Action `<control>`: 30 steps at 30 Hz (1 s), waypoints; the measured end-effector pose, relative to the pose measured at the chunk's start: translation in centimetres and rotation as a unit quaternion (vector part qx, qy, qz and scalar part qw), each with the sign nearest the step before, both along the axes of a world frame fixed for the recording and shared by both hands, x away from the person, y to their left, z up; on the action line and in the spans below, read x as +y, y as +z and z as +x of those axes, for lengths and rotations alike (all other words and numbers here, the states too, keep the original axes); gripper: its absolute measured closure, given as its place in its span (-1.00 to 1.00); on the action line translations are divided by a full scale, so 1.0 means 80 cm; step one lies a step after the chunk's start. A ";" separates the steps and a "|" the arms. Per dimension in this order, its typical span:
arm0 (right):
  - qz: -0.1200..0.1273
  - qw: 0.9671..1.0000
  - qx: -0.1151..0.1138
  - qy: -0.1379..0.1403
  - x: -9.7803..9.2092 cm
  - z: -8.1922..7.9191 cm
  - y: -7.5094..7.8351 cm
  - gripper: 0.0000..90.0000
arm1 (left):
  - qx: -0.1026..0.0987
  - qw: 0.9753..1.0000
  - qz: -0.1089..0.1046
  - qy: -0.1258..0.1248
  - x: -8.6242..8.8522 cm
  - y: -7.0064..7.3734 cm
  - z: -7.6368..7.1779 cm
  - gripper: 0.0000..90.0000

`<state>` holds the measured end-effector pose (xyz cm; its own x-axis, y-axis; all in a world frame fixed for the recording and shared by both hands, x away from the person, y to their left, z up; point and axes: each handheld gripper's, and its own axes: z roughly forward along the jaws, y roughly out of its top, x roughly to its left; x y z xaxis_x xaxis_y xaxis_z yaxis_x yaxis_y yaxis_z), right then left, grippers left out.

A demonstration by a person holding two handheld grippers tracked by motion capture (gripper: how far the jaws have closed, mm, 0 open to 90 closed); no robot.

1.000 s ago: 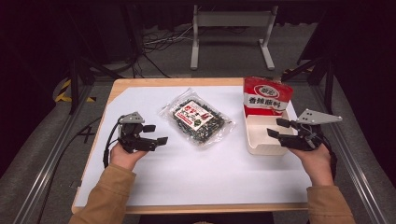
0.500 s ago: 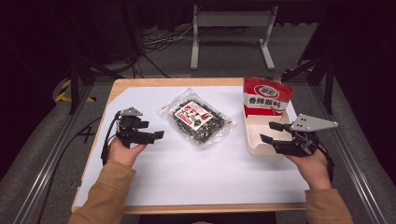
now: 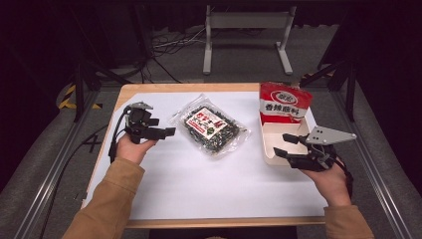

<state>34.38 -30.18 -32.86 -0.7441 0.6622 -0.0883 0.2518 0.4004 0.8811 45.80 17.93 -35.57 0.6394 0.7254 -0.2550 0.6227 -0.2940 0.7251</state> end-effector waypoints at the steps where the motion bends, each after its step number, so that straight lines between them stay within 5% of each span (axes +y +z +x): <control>1: 0.001 1.000 0.000 0.000 0.000 -0.001 0.000 -0.05 | 0.007 1.000 0.001 -0.002 -0.002 0.001 0.003 -0.55; 5: -0.001 1.000 0.001 0.001 -0.002 -0.004 -0.001 -0.02 | -0.003 1.000 0.012 0.000 -0.009 0.001 0.015 -0.57; 7: -0.003 1.000 0.002 0.003 -0.002 -0.006 -0.002 0.02 | -0.018 1.000 0.002 -0.009 -0.014 0.000 0.022 -0.56; 12: -0.005 1.000 0.003 0.008 -0.002 -0.008 -0.005 0.00 | -0.010 1.000 0.011 -0.015 -0.025 -0.005 0.041 -0.52; 17: -0.003 1.000 0.005 0.006 -0.002 -0.008 -0.006 -0.09 | -0.036 0.999 0.009 0.016 -0.031 -0.008 0.052 -0.42; 30: 0.004 1.000 0.007 0.001 -0.004 -0.003 -0.005 -0.24 | -0.030 0.999 0.029 0.032 -0.040 -0.011 0.093 -0.56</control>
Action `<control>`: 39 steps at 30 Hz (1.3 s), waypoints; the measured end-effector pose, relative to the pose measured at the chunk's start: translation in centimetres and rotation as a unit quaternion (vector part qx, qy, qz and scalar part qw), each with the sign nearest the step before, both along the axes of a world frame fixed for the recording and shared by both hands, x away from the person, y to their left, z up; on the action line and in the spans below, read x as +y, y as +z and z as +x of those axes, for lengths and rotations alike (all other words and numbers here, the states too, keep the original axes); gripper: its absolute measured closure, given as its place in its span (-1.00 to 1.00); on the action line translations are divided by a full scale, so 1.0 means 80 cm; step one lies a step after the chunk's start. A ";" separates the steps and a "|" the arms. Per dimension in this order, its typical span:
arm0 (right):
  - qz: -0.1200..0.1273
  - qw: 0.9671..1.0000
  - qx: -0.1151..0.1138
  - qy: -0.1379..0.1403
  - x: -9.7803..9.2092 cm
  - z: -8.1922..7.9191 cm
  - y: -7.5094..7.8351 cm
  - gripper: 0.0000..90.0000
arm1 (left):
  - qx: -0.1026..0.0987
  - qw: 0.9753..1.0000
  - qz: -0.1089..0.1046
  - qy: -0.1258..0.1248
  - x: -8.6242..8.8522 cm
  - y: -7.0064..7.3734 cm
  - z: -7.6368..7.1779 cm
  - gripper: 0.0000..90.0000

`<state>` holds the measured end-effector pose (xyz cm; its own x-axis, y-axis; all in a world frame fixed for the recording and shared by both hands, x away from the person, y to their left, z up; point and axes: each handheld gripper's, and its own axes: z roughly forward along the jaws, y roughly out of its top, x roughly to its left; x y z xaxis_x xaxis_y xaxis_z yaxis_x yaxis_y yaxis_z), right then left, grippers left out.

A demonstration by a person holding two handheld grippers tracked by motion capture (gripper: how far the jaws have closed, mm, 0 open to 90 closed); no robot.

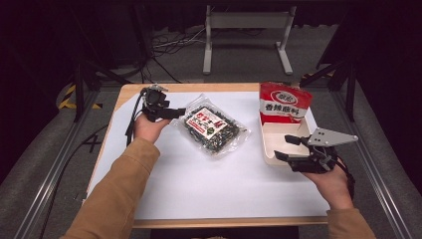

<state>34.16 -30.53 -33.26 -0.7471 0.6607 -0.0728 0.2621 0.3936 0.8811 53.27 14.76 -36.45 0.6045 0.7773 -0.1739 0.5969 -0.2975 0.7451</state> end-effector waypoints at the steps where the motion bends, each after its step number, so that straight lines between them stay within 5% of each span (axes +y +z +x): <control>1: 0.000 1.000 0.000 0.000 0.000 0.000 0.000 -0.24 | 0.004 1.000 0.001 0.001 -0.002 -0.004 0.003 -0.56; 7: 0.004 1.000 -0.003 0.004 0.001 0.000 0.003 -0.24 | 0.023 1.000 0.009 0.012 -0.005 -0.025 0.017 -0.57; 11: 0.010 1.000 0.000 0.013 0.002 -0.001 0.003 -0.24 | 0.060 0.998 -0.005 0.023 -0.005 -0.042 0.028 -0.52; 25: 0.012 1.000 0.005 0.026 0.007 -0.001 0.002 -0.26 | 0.100 0.995 0.005 0.028 -0.004 -0.076 0.045 -0.39; 39: 0.014 0.999 0.011 0.034 0.011 0.000 -0.001 -0.28 | 0.102 0.994 0.008 0.024 -0.011 -0.090 0.048 -0.35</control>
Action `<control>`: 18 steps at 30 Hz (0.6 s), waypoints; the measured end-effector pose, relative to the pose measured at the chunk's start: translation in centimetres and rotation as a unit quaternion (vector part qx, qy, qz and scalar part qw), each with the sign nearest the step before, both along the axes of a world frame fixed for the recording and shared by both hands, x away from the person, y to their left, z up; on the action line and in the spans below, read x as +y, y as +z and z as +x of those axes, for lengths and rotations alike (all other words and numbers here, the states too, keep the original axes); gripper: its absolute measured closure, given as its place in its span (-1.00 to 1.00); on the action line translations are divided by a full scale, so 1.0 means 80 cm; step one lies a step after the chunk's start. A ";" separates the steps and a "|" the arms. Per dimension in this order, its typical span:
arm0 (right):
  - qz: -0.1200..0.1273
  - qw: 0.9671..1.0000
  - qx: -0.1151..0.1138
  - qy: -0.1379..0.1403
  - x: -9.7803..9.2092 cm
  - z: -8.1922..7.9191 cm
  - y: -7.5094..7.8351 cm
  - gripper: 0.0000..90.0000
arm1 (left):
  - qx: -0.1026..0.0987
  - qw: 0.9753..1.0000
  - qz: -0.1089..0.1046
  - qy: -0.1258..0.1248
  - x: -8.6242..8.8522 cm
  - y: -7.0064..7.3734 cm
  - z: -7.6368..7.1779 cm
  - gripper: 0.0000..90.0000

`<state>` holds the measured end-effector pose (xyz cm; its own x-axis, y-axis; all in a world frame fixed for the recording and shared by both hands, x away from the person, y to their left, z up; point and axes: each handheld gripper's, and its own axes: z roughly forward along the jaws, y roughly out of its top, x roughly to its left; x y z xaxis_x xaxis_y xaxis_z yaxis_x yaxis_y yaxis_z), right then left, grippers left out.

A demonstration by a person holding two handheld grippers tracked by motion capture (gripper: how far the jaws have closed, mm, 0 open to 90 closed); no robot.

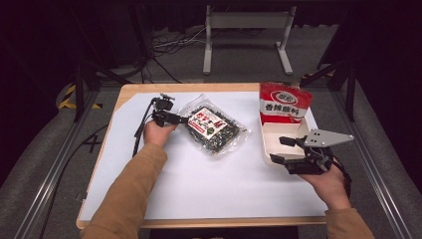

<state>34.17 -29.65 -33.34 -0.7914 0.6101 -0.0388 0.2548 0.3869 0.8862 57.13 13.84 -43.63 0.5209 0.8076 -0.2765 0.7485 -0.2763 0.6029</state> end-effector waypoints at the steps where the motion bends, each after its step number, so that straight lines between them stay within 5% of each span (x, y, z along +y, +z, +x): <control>1: 0.000 1.000 0.001 0.000 0.001 0.000 -0.001 -0.28 | -0.004 1.000 0.003 0.002 -0.001 -0.001 -0.001 -0.34; 7: -0.005 1.000 0.002 0.006 0.005 -0.001 0.000 -0.29 | -0.018 1.000 0.017 0.008 -0.003 -0.001 -0.006 -0.11; 10: -0.003 1.000 0.002 0.011 0.006 -0.002 0.000 -0.30 | -0.021 1.000 0.014 0.017 -0.001 -0.002 -0.009 0.26; 18: -0.002 1.000 0.007 0.019 0.007 0.000 -0.001 -0.30 | -0.032 0.999 0.026 0.021 -0.011 -0.004 -0.015 0.57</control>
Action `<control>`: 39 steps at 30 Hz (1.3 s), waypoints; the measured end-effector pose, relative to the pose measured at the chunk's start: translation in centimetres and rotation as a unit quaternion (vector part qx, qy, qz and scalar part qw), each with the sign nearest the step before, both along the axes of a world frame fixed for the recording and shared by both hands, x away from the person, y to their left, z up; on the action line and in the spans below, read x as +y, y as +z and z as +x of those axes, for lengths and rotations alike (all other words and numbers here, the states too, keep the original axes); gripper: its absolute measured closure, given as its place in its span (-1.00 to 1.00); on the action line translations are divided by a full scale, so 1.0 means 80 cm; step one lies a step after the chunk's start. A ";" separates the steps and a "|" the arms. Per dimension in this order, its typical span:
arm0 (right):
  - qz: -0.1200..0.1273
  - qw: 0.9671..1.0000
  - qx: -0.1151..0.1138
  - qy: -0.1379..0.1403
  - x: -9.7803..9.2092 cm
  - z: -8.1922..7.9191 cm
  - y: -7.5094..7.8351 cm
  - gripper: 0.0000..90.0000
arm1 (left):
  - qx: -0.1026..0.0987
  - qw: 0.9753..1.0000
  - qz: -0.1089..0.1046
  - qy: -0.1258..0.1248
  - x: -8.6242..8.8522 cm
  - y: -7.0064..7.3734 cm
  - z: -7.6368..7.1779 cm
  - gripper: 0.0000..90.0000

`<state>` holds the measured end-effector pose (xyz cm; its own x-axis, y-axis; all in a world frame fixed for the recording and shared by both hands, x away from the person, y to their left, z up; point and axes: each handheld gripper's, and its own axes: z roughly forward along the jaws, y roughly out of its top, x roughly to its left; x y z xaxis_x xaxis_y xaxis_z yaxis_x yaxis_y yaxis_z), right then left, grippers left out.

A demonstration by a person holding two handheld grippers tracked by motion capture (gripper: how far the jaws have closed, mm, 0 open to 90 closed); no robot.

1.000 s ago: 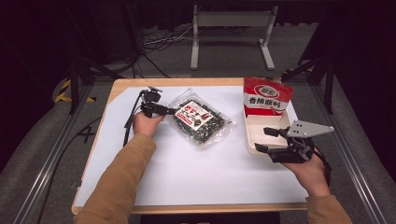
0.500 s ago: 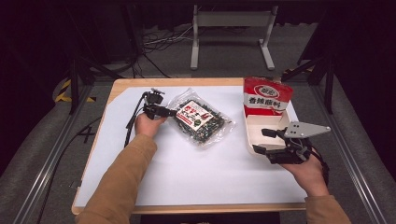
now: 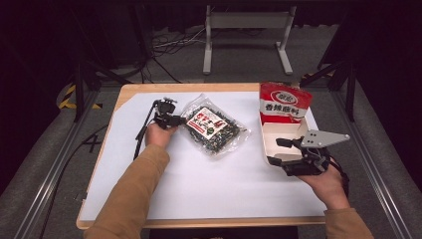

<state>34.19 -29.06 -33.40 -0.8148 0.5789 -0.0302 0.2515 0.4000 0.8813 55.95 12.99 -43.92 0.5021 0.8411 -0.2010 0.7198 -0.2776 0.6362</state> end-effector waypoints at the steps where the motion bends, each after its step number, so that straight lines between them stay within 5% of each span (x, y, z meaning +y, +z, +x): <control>1: 0.001 1.000 0.000 0.000 0.000 0.000 0.000 -0.30 | 0.001 1.000 0.001 0.001 0.000 0.000 0.000 0.59; 7: 0.001 1.000 0.005 0.000 0.000 0.003 -0.002 -0.31 | 0.002 1.000 0.008 0.000 -0.001 0.001 0.001 0.74; 12: 0.000 1.000 0.007 -0.001 0.002 0.005 -0.004 -0.31 | 0.017 1.000 -0.025 0.001 0.007 0.000 0.003 0.86; 21: 0.002 1.000 0.009 -0.002 0.002 0.003 -0.004 -0.27 | 0.006 1.000 -0.014 -0.014 0.009 0.013 -0.003 0.97; 31: 0.001 1.000 0.000 -0.004 0.004 0.000 -0.001 -0.25 | -0.061 0.997 -0.029 -0.036 0.017 0.062 -0.032 0.97; 35: 0.000 1.000 0.000 -0.006 0.004 0.000 -0.001 -0.26 | -0.092 0.994 -0.039 -0.040 0.018 0.081 -0.047 0.97; 39: 0.002 1.000 -0.002 -0.006 0.003 0.000 0.000 -0.26 | -0.138 0.988 -0.040 -0.058 0.017 0.108 -0.070 0.97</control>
